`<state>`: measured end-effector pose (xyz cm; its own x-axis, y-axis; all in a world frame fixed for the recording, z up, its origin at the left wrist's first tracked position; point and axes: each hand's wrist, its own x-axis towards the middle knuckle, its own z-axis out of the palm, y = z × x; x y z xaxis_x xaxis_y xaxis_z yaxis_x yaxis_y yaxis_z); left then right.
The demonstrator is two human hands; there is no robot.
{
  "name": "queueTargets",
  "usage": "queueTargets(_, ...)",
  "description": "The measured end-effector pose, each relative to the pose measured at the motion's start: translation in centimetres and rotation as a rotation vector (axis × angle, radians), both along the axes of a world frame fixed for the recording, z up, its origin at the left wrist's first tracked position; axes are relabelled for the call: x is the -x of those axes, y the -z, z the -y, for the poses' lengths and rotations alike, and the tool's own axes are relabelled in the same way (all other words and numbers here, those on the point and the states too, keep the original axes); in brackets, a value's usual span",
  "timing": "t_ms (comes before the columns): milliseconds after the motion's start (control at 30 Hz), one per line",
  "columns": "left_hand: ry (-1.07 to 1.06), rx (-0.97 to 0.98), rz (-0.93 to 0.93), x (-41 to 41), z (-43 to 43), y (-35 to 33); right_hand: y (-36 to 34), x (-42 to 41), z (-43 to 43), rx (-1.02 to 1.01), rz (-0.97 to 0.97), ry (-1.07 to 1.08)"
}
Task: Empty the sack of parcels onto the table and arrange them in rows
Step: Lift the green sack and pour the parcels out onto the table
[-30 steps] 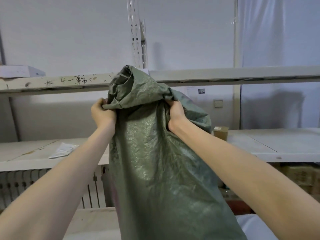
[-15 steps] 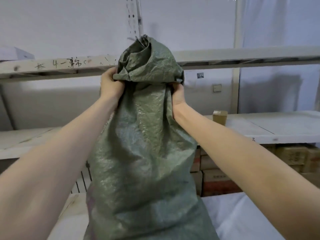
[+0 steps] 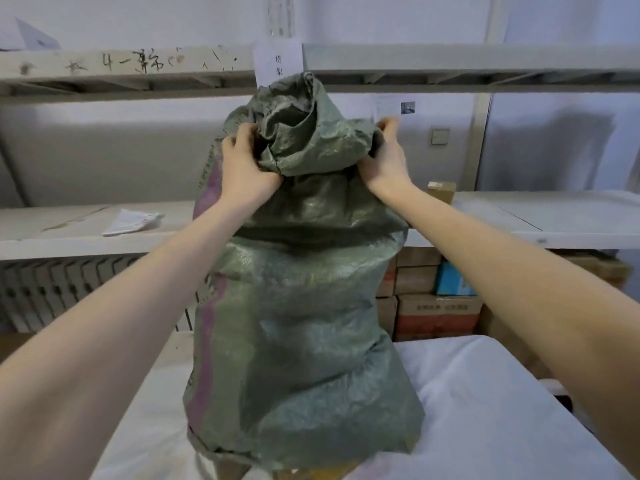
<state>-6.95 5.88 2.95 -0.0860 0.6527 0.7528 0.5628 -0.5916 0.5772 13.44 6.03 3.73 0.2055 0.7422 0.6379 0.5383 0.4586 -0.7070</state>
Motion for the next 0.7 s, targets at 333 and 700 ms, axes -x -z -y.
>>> queueTargets(333,0.134,-0.214,-0.422,-4.0,2.3,-0.1,-2.2,-2.9,2.3,0.111,0.144,-0.171)
queueTargets(700,-0.166,0.110,-0.309,-12.1,1.8,-1.3,-2.7,-11.3,3.4,0.064,0.024,-0.154)
